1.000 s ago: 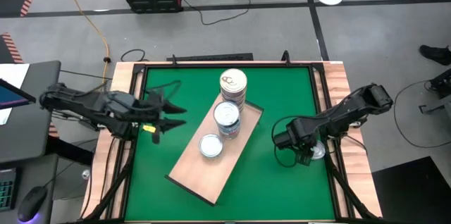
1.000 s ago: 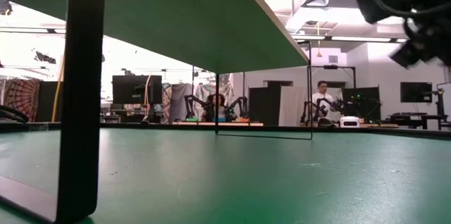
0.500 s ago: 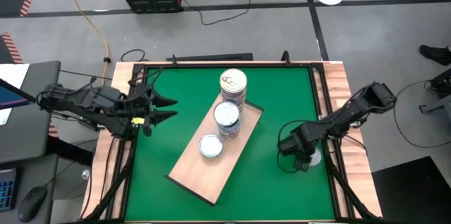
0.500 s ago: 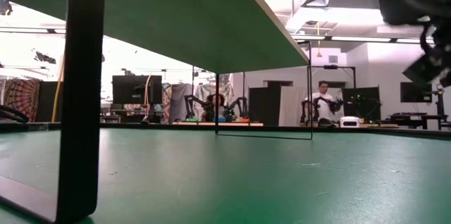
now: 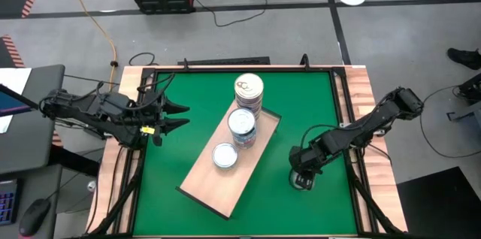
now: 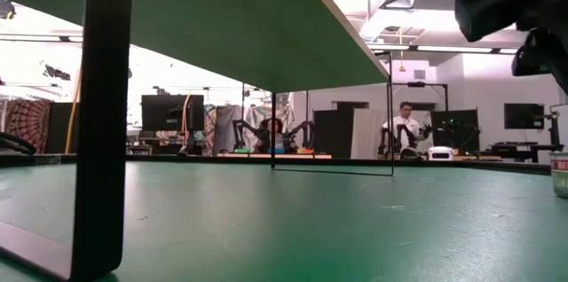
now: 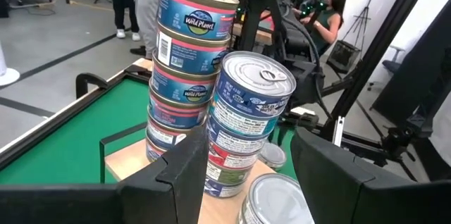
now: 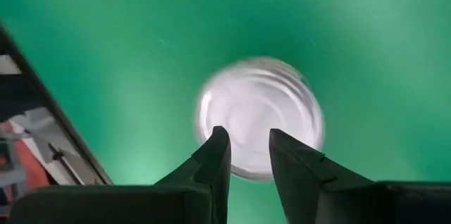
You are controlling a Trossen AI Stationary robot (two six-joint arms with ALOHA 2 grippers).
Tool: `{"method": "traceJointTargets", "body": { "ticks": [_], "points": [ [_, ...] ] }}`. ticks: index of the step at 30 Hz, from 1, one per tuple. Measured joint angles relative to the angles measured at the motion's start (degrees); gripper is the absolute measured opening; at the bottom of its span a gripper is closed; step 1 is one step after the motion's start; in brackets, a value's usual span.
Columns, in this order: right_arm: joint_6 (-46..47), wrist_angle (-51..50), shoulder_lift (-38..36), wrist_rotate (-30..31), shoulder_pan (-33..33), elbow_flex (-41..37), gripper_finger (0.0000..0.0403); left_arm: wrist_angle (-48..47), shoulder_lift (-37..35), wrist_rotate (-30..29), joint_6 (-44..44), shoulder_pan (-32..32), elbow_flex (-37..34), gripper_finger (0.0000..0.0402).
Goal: Stack canned seafood by type on shelf
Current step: Stack the green white tuna can on top of other the green white tuna cans on the shelf
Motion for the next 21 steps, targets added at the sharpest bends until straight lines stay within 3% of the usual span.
{"method": "traceJointTargets", "body": {
  "ticks": [5, 14, 21],
  "points": [
    [2.3, -3.3, -0.4, -0.4, -0.4, -2.5, 0.0125, 0.0, 0.0, 0.0, 0.1, 0.0, 0.0, 0.0192],
    [3.5, 0.6, -0.4, -0.4, -1.8, -8.4, 0.0107, 0.0, 0.0, 0.7, 0.1, 0.0, 0.0, 0.0192],
    [7.0, 6.1, -0.8, -2.5, -1.9, -13.9, 0.0062, -0.1, 0.0, 0.9, -0.5, 0.0, 0.2, 0.0192]
  ]
}}
